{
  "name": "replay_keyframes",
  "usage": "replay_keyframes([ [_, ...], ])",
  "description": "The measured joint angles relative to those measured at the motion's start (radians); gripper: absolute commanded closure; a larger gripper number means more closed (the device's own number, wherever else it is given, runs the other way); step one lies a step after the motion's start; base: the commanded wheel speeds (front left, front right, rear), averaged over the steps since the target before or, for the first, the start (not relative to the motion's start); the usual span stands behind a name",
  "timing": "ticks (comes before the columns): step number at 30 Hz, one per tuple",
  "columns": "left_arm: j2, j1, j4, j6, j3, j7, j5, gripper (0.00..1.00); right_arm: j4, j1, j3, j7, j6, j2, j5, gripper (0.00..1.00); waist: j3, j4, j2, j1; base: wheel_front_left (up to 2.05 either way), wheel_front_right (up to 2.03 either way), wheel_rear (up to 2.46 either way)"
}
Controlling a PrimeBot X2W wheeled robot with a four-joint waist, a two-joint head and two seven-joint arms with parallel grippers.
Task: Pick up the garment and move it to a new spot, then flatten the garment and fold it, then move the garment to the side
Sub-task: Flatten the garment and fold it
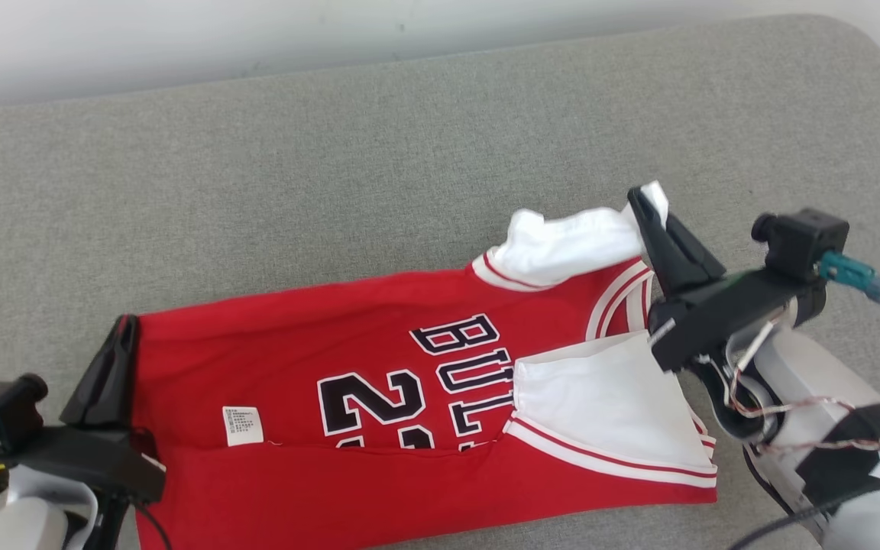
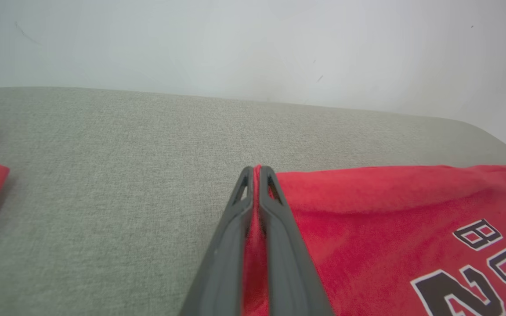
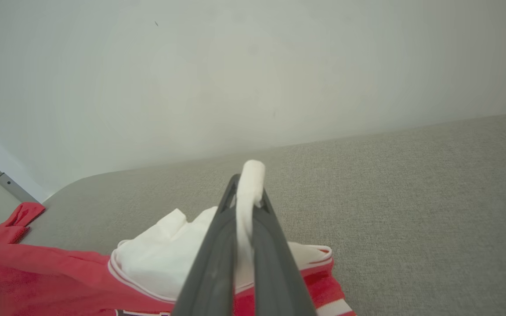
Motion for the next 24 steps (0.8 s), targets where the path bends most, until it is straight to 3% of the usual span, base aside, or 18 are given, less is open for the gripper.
replay_keyframes([
  [11, -0.02, 0.123, -0.072, 0.033, -0.021, -0.025, 0.005, 1.0, -0.118, 0.118, 0.1, 0.0, 0.0, -0.13, 0.118, 1.0, -0.028, 0.013, 0.0, 0.0001, 0.0, 0.0, 0.0],
  [24, -0.049, 0.208, -0.105, 0.055, -0.029, -0.043, 0.013, 1.0, -0.128, 0.166, 0.145, 0.0, 0.0, -0.179, 0.17, 1.0, -0.051, 0.028, 0.0, 0.0001, 0.0, 0.0, 0.0],
])
